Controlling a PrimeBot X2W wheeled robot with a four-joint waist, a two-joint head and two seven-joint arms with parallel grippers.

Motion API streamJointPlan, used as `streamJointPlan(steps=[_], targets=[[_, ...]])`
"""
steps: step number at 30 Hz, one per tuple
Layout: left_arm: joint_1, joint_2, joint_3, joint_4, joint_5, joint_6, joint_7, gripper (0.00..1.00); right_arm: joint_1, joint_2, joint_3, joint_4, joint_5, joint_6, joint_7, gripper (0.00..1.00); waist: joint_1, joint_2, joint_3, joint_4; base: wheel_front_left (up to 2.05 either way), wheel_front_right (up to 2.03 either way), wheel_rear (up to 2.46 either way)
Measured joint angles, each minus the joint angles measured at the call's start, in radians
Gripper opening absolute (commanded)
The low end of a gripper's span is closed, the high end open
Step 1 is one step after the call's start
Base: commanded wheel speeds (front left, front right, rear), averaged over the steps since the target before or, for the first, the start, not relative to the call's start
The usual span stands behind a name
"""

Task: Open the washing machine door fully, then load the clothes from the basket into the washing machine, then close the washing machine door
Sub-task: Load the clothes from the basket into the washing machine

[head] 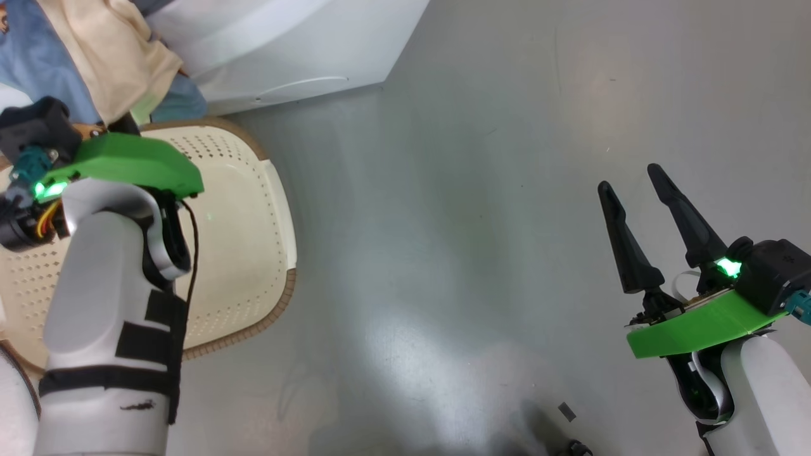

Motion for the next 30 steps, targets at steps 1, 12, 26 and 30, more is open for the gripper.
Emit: streamJointPlan(steps=[1,12,26,30], targets=[[0.007,-0.002,0.003,-0.009,0.000,-0.001,0.000,0.00,0.000,0.000,0.000,0.000,0.000,0.000,0.000,1.00,0.0000,0.0000,-0.002,0.002,0.00,0.00,0.00],[0.082,-0.015,0.007,-0.147,0.028,-0.007,0.000,0.00,0.002,0.000,0.003,0.000,0.010,0.000,0.000,1.00,0.0000,0.0000,-0.035,0.018,0.00,0.00,0.00],[-0.105,0.080,0.006,-0.055,0.119,0.053,0.037,0.00,0.024,0.031,0.024,0.019,0.027,0.000,0.000,1.00,0.0000,0.0000,-0.049,-0.029,0.00,0.00,0.00],[-0.196,0.114,0.006,0.045,0.138,0.064,0.054,0.00,0.040,0.046,0.025,0.032,0.045,0.000,0.000,1.00,0.0000,0.0000,-0.052,-0.058,0.00,0.00,0.00]])
